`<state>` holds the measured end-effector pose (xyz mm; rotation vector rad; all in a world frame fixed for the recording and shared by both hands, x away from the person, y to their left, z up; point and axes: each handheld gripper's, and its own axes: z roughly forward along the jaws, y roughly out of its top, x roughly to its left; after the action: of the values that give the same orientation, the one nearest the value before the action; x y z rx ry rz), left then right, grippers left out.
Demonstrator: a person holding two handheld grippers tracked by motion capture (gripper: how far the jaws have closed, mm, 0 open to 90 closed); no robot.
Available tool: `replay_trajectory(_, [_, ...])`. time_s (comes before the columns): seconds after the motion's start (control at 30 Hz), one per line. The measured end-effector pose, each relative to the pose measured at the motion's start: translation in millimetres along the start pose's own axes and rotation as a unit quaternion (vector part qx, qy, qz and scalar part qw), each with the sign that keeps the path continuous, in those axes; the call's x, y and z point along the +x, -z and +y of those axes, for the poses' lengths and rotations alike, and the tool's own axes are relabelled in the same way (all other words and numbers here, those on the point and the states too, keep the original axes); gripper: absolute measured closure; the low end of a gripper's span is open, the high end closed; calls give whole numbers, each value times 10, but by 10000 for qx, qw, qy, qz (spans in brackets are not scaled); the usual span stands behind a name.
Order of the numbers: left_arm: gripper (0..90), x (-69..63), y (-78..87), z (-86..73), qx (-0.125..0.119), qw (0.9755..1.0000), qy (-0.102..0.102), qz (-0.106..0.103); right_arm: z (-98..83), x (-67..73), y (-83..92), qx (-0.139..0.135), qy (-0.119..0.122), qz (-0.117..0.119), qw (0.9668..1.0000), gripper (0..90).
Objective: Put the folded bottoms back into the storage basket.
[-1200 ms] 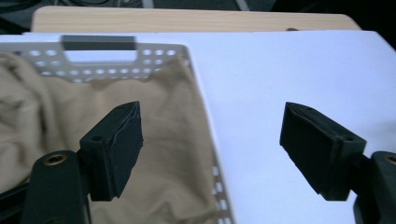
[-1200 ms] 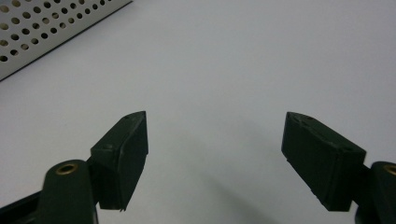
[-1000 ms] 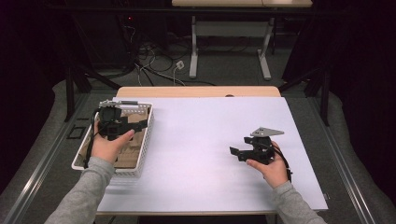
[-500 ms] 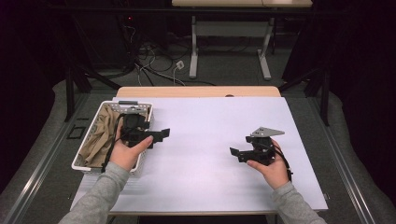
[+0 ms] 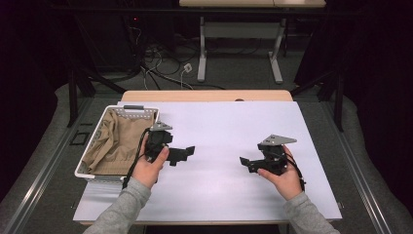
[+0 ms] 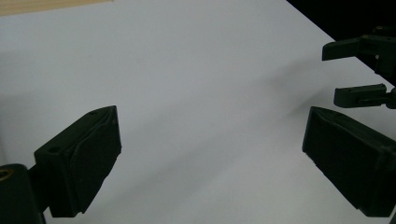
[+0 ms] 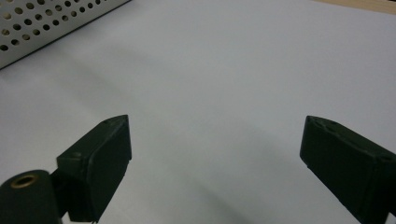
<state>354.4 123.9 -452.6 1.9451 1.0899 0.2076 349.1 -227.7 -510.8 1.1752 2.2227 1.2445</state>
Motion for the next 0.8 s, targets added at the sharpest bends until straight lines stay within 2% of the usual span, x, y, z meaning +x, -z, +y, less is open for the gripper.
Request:
replay_trajectory(0.13, [24, -24, -65, -41, -64, 9999, 54, -65, -7, 3, 9, -8, -1, -64, 10000, 33])
replay_trajectory(0.17, [17, -43, -111, -69, -84, 9998, 62, -154, -11, 2, 13, -28, -20, -59, 10000, 19])
replay_trajectory(0.23, [0, -58, -156, -98, -103, 9998, 59, -130, -20, 8, 16, -7, 39, -62, 10000, 0])
replay_trajectory(0.37, [0, -53, -214, -146, -150, 9998, 125, -91, -43, 20, 13, 40, 151, -88, 9998, 0])
replay_trajectory(0.4, [0, -49, -254, -181, -169, 9996, 201, -121, -49, 18, 13, 60, 162, -116, 9998, 0])
replay_trajectory(0.5, [0, -50, -303, -226, -124, 9997, 137, -146, -61, 6, 3, 50, 116, -139, 9998, 0])
replay_trajectory(0.8, [0, -158, -469, -383, -187, 9990, 211, -338, -100, 13, -31, 73, 115, -100, 9999, 0])
